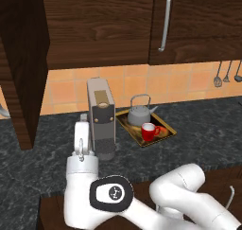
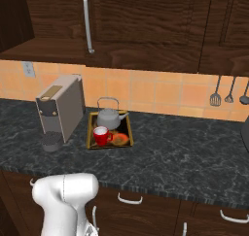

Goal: Pick the kettle from the counter and place it on the tray. Then pick the mug from the cabinet and place it on the tray. Then close the cabinet doors.

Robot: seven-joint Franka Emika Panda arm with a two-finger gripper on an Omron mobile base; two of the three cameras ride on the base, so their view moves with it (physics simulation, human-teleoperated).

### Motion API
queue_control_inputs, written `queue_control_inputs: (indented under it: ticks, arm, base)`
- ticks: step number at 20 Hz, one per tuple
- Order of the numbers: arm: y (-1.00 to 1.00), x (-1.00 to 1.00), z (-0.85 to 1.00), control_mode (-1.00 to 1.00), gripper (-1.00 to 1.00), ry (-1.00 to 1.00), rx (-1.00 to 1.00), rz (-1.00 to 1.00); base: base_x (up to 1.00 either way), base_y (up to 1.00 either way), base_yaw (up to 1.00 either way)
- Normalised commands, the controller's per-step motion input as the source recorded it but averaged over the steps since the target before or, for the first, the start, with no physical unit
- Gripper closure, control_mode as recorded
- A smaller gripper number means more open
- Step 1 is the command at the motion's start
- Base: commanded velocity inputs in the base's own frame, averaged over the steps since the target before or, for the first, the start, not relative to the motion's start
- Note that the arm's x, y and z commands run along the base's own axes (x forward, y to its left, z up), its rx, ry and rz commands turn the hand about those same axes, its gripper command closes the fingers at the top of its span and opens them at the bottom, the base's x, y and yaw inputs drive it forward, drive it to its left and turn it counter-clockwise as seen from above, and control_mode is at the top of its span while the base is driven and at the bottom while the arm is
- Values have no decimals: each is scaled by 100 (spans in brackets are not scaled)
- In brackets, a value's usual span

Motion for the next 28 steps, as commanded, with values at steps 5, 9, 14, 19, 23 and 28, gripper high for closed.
queue_control_inputs:
  ticks: [5,9,14,19,23,28]
  arm:
    - [50,39,-35,-100,-100,16,-13,0]
    - [59,33,-31,-100,-100,15,-16,0]
    - [58,8,-12,-100,-100,1,-10,-1]
    - [37,0,-2,-100,-100,-2,-7,-4]
    - [24,0,-1,-100,-100,0,-1,-4]
    - [17,-1,29,-100,-100,-7,0,-4]
  base:
    - [0,0,0]
    - [0,0,0]
    - [0,0,0]
    - [0,0,0]
    - [0,0,0]
    - [0,0,0]
